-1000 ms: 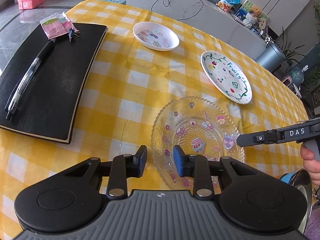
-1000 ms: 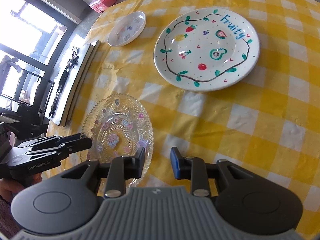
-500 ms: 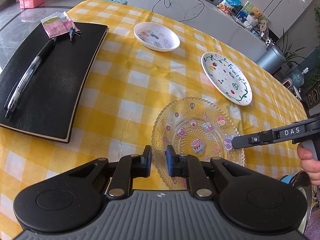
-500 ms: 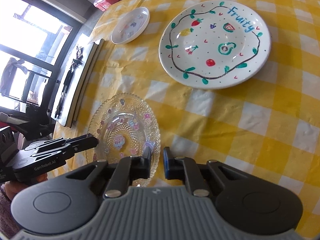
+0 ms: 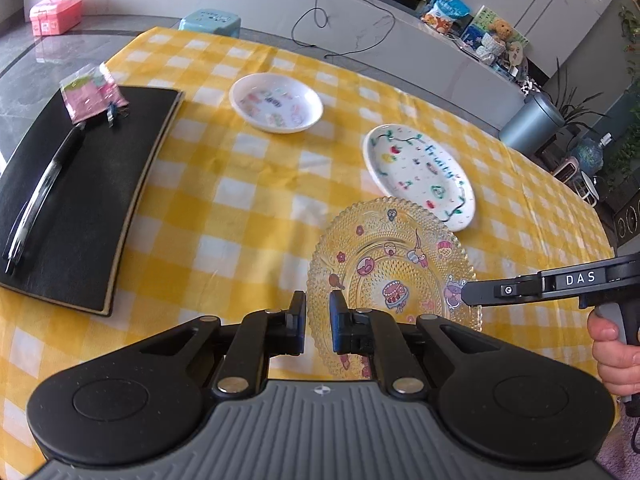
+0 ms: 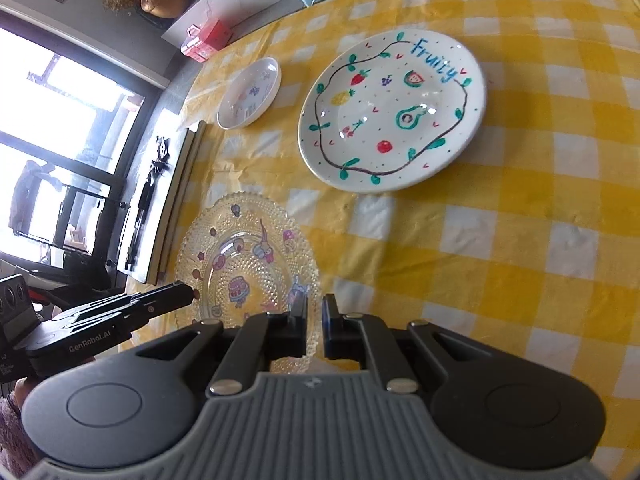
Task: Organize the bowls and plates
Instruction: 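Lift the glass plate and carry it beside the stacked bowls, lowering it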
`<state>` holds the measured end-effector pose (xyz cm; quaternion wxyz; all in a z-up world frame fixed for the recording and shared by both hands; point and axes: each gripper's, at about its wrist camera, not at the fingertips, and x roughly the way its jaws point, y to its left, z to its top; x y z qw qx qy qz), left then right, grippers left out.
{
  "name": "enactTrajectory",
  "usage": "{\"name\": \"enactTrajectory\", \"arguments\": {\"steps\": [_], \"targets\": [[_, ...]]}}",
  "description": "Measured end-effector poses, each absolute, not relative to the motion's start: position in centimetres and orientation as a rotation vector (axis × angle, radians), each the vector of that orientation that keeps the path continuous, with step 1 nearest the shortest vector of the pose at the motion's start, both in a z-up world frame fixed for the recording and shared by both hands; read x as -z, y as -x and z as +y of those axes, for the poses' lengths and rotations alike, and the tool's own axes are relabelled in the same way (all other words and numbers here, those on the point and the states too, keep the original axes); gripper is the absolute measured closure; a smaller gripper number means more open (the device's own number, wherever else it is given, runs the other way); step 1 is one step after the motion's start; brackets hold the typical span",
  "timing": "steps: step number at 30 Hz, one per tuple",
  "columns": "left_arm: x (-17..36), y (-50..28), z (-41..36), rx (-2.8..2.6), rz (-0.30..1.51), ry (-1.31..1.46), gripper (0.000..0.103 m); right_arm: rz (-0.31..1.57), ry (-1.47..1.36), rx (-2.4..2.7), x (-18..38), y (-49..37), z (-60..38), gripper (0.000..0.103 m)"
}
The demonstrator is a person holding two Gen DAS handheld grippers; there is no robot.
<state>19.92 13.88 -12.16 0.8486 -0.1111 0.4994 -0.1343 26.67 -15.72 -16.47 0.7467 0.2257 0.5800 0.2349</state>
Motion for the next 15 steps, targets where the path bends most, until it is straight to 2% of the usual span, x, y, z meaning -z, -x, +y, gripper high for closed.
{"name": "enactTrajectory", "arguments": {"steps": [15], "targets": [[7.3,-19.9,2.7,0.395,0.973,0.089,0.090,1.091,-0.621,-0.320,11.8,-21.0,-26.3,0.098]]}}
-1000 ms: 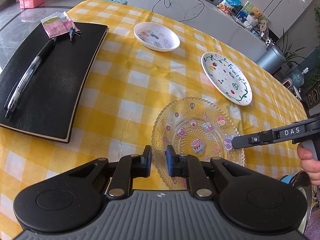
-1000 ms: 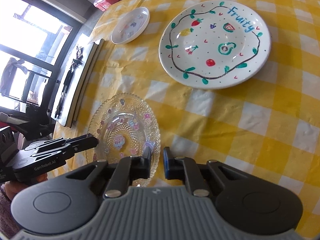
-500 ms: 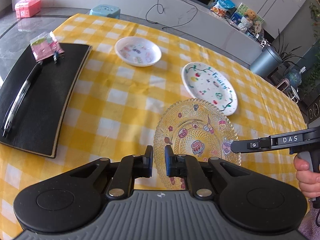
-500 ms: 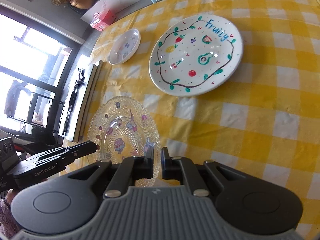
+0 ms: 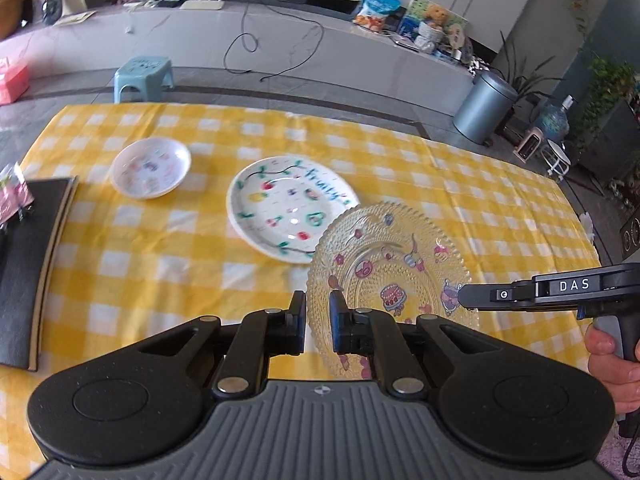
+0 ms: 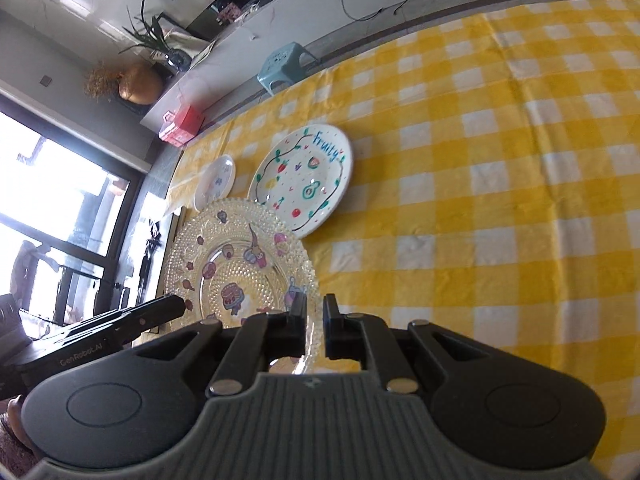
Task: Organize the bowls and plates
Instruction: 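Lift the glass plate and carry it beside the stacked bowls, lowering it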
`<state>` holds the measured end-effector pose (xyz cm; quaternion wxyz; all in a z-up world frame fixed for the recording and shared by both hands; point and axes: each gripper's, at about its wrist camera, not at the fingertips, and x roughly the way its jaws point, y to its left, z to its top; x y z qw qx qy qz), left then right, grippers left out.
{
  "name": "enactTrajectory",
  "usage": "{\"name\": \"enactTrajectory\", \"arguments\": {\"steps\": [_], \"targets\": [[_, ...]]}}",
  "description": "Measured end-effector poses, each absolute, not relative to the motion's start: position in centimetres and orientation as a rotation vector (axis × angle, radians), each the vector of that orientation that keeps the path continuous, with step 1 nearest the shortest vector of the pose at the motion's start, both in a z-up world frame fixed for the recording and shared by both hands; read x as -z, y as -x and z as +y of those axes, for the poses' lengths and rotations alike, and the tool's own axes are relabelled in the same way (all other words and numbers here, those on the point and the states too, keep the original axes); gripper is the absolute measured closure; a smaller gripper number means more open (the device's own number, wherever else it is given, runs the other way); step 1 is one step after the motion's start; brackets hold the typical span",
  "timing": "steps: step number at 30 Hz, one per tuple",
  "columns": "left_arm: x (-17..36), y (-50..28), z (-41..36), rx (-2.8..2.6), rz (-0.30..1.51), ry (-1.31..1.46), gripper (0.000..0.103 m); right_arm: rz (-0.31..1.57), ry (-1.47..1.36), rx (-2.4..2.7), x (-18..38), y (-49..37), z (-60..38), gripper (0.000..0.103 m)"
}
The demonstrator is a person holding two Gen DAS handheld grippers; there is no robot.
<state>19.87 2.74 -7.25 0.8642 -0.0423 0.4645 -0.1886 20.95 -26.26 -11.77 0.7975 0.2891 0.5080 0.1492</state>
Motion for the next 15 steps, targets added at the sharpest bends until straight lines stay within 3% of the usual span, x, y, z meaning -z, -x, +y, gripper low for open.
{"name": "enactTrajectory", "arguments": {"steps": [15], "targets": [[6.3,-16.3,-7.9,0.516,0.987,0.016,0.090,1.049,-0.761,-0.089,11.2,-13.2,-36.2,0.097]]}}
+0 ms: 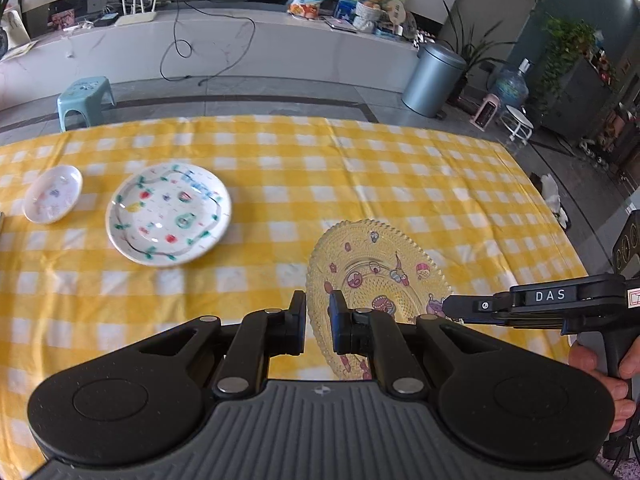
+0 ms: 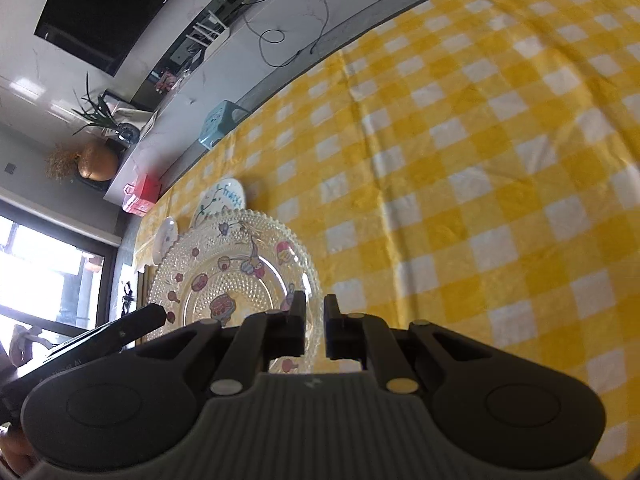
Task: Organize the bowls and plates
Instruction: 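Lift the glass plate and carry it beside the stacked bowls, lowering it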
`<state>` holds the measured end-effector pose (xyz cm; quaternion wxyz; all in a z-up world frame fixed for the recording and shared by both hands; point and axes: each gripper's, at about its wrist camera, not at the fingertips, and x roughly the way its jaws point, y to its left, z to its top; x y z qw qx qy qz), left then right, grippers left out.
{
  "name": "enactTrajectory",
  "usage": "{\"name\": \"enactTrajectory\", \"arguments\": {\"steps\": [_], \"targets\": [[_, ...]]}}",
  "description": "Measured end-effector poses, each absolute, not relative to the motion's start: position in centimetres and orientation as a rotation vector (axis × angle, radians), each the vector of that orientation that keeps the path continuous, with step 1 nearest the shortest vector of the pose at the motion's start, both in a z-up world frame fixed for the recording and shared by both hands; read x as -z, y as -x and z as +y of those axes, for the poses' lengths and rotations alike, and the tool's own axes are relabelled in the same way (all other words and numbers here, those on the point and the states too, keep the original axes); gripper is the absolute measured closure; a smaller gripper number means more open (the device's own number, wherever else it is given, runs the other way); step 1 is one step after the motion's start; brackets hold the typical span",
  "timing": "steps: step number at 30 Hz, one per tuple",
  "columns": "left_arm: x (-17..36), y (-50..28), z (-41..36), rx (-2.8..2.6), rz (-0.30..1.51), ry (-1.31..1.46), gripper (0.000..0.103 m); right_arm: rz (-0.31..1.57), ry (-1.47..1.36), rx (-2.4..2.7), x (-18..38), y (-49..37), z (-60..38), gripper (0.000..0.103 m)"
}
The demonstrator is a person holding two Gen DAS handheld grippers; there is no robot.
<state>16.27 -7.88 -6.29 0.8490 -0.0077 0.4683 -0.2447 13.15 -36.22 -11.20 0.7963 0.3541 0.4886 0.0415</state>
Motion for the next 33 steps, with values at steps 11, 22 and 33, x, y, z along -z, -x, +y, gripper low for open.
{"name": "enactTrajectory", "arguments": {"steps": [11,22,33], "targets": [[8.5,-11.3,-11.8,0.504,1.071,0.044,0.090,1.167,-0.719,0.036,12.5,-7.6,-39.6,0.096],[10.9,-8.5,-12.8,0.428,1.127,0.004,0.090,1.256,-0.665,0.044,14.1,-6.3,-39.9,0.097],[12.1,-7.9,-13.0,0.372,1.157,-0.030,0.089,1.291,-0.620,0.026,14.7,-6.9,-39.0,0.097]]}}
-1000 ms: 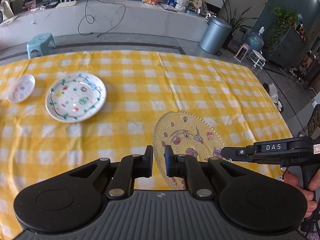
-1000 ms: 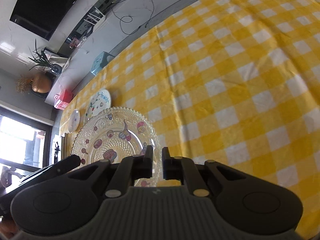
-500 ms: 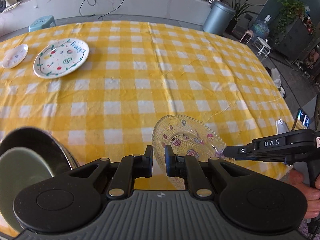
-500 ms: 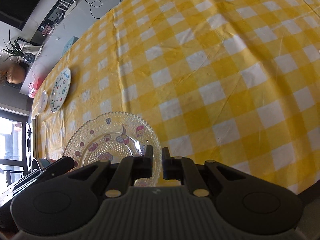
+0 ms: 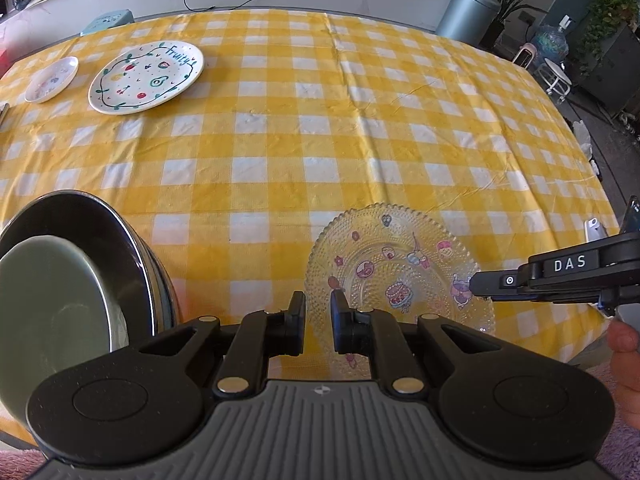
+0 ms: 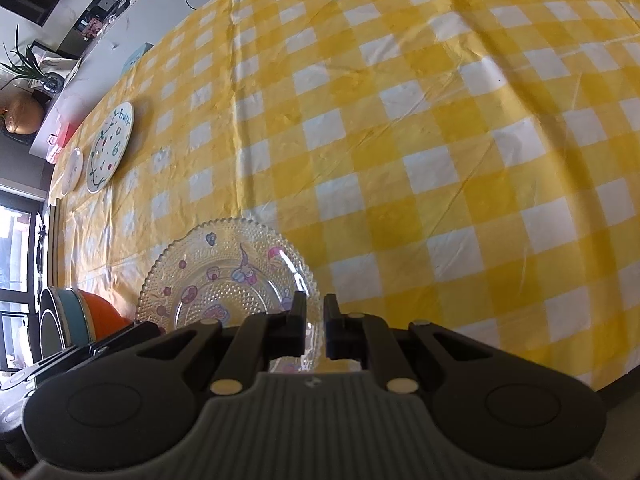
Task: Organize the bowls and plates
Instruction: 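Lift the glass plate and carry it beside the stacked bowls, lowering it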
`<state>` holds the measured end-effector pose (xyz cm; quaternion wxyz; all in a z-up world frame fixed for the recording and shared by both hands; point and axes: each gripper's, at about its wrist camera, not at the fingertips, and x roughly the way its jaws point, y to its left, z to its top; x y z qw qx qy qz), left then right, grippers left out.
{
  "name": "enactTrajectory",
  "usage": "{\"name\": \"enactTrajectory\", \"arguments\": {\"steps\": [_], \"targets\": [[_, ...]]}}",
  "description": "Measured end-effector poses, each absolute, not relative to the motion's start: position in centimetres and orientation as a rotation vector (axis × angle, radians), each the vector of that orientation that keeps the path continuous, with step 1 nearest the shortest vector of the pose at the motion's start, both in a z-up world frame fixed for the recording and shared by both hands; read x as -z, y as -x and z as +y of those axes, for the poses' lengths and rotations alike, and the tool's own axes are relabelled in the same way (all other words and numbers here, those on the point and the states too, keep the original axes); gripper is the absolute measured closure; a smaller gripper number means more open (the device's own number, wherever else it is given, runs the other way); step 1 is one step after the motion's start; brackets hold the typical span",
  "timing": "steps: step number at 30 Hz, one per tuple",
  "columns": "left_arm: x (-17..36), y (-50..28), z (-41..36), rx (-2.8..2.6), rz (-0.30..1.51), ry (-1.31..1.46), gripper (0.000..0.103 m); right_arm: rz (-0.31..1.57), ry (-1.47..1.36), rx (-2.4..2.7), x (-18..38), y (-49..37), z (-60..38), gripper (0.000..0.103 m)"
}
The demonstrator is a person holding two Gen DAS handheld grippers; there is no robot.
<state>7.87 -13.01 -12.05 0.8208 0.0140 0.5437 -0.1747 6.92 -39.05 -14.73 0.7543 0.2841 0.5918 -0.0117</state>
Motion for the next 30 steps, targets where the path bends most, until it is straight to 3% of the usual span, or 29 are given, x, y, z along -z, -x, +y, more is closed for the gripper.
{"name": "enactTrajectory", "arguments": {"steps": [30], "targets": [[14.4,-10.0,-15.4,0.256,1.127,-0.157,0.090,1.242,-0.551,0.082,15.8,-9.3,-37.2,0.097]]}}
